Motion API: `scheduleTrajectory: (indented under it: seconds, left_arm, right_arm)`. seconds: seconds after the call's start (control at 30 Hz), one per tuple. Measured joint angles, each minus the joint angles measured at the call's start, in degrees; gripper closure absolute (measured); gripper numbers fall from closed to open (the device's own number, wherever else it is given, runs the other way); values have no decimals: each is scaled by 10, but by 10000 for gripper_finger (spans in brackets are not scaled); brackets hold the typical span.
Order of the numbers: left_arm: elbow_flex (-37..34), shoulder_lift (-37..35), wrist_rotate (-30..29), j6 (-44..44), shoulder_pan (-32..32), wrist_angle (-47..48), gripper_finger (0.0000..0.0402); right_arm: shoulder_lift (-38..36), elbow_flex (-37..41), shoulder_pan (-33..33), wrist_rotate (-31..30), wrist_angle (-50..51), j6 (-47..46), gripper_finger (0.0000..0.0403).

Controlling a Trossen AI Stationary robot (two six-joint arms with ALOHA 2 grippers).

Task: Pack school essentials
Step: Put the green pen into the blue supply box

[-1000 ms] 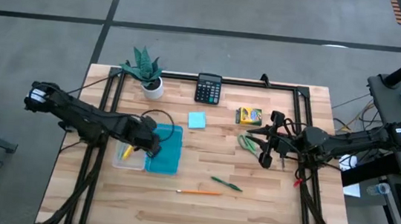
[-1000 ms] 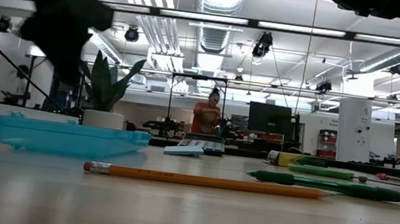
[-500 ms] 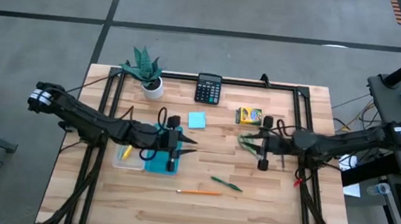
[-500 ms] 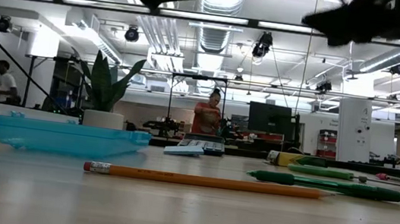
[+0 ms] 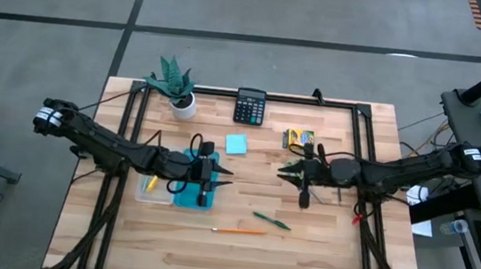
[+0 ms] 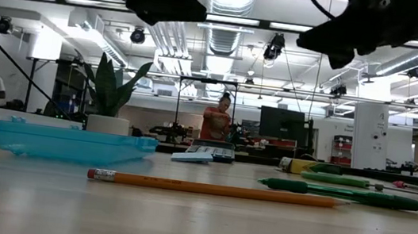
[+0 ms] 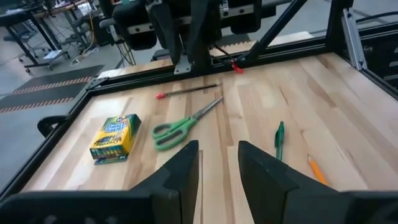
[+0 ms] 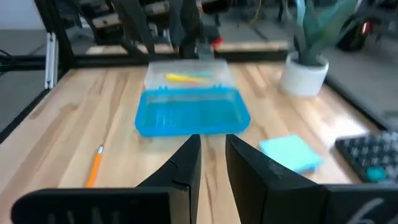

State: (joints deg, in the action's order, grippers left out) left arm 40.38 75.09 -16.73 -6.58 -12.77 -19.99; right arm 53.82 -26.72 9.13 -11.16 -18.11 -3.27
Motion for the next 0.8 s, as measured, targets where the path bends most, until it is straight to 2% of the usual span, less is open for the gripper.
scheduleTrajectory:
  seconds: [0.27,0.57,0.8]
  left_arm:
    - [0,0,-2,-41,2,0,306]
    - [0,0,-3,-69,14,-1,306]
    - [0,0,-3,-73,15,-1,306]
  right_arm:
    - [72,-96,13,11,200,-84,339]
    - [179,-206,88,12,365,-159,339]
    - [253,-291,148,11,513,-262,339]
